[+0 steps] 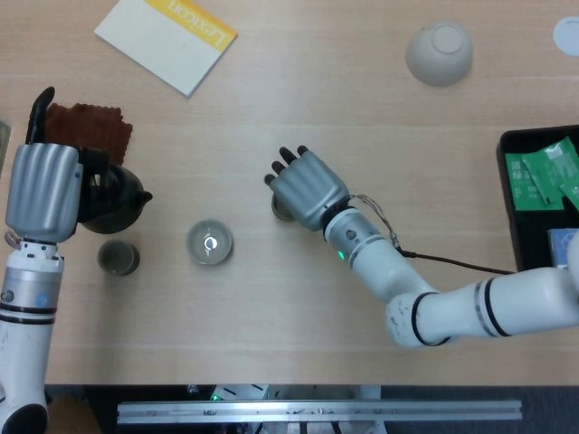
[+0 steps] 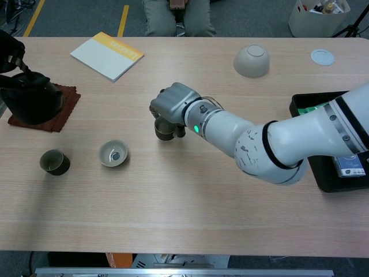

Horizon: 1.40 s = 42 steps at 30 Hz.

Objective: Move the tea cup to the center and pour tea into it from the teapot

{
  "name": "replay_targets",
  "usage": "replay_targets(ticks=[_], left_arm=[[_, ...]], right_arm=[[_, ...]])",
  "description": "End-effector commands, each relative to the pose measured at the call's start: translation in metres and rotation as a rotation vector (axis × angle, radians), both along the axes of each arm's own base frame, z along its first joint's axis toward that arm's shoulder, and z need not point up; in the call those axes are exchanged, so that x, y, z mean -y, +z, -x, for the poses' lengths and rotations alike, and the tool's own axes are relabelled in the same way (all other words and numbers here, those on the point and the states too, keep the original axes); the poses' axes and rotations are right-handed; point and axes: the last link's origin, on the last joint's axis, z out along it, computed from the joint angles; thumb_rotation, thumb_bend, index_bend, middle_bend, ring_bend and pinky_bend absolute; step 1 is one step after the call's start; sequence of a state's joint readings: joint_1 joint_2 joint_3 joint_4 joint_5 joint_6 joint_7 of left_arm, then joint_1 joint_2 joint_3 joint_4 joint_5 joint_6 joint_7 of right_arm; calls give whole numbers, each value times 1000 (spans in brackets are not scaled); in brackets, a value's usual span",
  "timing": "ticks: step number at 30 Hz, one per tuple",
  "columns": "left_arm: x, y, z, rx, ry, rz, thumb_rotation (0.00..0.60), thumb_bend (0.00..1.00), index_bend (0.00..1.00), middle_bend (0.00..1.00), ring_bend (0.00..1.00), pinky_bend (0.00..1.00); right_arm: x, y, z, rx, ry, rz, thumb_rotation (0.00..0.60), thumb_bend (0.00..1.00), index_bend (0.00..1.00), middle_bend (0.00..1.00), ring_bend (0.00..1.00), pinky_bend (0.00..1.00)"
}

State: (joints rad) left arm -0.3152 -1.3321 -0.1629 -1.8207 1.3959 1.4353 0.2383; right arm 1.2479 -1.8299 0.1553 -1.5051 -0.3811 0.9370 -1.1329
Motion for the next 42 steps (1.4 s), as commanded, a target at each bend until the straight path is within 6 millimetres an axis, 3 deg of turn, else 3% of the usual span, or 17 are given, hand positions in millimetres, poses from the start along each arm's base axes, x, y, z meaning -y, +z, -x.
replay_targets(ticks=[1,10,27,42], left_arm=[[0,0,1,1,2,0,600,184,945,1000,840,29],[1,1,6,2,13,3,600,184,945,1000,840,29],[4,0,11,3,23,8,600,184,944,1000,840,29],[5,-1,10,3,21,9,600,184,942,1000,840,29]], right_arm=[[-1,-4,-1,-20,15,6,600,284,428,261,127,236],[-5,-17,-2,-68,28,0,600,284,428,261,131,218],[-8,-21,5,-112,41,-11,600,284,364,250,94,155],[-8,-18,10,-128,31,-27,600,286,185,181,42,96]])
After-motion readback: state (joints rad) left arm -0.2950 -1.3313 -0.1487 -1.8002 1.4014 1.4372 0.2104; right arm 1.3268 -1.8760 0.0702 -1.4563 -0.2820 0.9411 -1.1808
